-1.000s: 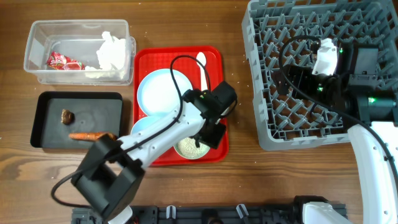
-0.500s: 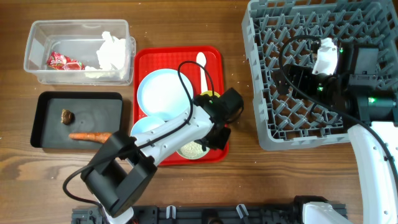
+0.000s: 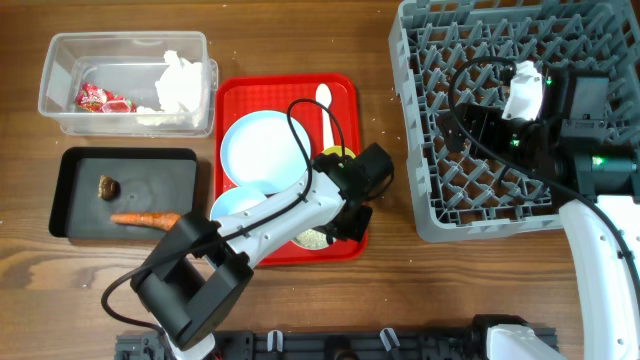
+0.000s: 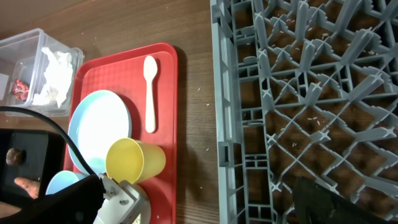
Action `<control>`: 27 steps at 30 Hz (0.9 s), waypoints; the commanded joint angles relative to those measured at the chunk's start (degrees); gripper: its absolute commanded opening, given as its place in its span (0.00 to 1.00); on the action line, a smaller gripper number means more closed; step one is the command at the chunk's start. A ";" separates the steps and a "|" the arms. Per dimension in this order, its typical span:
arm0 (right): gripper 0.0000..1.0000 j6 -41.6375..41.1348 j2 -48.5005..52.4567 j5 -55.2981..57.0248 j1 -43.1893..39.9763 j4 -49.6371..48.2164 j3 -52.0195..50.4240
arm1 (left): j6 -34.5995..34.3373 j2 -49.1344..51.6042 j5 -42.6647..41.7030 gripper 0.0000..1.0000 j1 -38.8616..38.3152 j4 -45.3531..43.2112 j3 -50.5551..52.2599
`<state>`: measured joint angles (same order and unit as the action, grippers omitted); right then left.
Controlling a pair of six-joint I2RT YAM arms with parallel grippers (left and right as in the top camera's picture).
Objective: Sort waste into correct bins and load items into the dishwasher rack
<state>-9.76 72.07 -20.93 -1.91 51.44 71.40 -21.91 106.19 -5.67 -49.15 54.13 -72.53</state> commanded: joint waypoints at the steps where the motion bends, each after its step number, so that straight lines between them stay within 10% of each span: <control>1: 1.00 0.59 0.37 0.55 0.09 -0.15 0.59 | -1.36 0.39 -0.94 0.04 -0.13 0.72 0.09; 27: 1.00 0.76 0.37 0.59 0.09 -0.22 0.59 | -0.24 -21.07 -5.42 0.10 12.11 7.87 -8.48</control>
<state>-9.74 72.07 -20.93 -1.91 51.44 71.40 -23.49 87.09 -10.02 -37.76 61.47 -79.79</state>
